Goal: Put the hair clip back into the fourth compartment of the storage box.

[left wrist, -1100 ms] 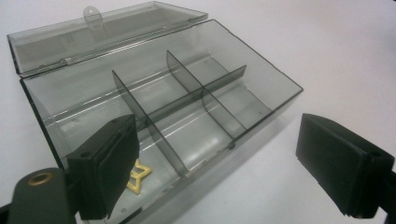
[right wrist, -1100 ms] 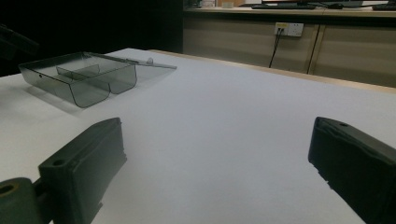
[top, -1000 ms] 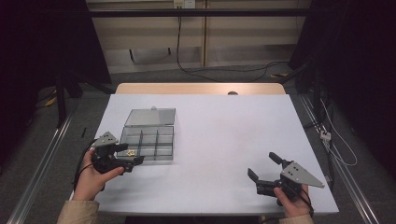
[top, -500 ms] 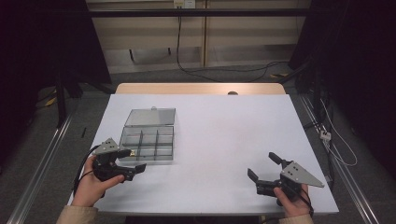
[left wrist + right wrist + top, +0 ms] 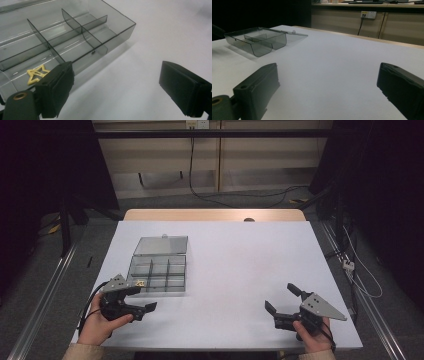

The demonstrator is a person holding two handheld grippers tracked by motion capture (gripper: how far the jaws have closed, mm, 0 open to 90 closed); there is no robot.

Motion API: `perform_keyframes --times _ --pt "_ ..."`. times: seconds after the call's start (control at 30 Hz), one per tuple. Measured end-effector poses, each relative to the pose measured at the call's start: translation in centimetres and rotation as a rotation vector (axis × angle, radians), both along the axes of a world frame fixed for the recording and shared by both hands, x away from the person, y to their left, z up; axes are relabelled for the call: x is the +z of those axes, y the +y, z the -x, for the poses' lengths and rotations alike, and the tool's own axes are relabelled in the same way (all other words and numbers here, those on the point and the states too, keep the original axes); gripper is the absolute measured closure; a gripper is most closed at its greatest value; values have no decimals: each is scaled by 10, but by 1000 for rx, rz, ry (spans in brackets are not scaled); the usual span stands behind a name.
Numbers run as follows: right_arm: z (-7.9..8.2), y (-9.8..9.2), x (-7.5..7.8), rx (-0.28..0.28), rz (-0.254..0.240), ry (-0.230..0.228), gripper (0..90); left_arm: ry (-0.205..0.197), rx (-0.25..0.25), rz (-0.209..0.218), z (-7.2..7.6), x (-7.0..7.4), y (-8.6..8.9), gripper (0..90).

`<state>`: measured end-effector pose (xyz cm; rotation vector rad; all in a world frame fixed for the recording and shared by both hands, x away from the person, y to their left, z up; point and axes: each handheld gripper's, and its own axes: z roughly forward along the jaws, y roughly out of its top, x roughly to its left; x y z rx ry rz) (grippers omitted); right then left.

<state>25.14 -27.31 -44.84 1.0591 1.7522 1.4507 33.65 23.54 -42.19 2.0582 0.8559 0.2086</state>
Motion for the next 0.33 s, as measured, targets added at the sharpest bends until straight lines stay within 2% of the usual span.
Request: perform_keyframes --times 0.33 --pt "-1 1 0 6 4 2 33 -1 -4 4 2 -6 2 122"
